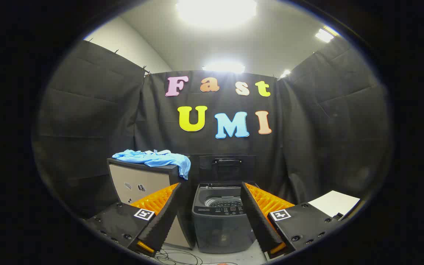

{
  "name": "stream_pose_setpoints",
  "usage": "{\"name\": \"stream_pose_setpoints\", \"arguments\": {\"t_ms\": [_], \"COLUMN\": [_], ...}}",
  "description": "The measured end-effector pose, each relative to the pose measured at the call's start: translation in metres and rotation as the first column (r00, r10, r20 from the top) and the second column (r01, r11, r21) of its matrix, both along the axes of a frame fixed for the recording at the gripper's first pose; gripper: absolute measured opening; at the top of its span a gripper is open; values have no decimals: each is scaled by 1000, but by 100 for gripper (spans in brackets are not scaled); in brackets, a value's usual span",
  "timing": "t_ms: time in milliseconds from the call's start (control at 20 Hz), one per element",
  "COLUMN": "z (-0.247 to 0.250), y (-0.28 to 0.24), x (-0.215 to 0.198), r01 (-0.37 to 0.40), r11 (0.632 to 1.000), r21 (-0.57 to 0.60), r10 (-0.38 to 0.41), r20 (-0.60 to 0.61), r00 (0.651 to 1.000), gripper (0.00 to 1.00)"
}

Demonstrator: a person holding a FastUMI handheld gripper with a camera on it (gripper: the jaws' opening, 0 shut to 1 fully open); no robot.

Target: Put the clothes into the washing machine and then close the washing machine lid.

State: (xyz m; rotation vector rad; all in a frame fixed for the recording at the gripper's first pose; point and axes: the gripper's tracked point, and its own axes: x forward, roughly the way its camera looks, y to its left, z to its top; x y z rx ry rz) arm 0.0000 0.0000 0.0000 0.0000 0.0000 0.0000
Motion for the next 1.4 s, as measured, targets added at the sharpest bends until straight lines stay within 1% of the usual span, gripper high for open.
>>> {"name": "stream_pose_setpoints", "arguments": {"t_ms": [1050, 1300, 1400], "z": [-6, 5, 9], "y": [0, 4, 10], "x": [-2, 2, 7], "r01": [-9, -12, -27], "r11": [1000, 1000, 1000], "r21": [18, 17, 14], "r10": [9, 12, 27], "r20": [-15, -12, -24], "r00": [1000, 1000, 999], "gripper": [98, 98, 98]}}
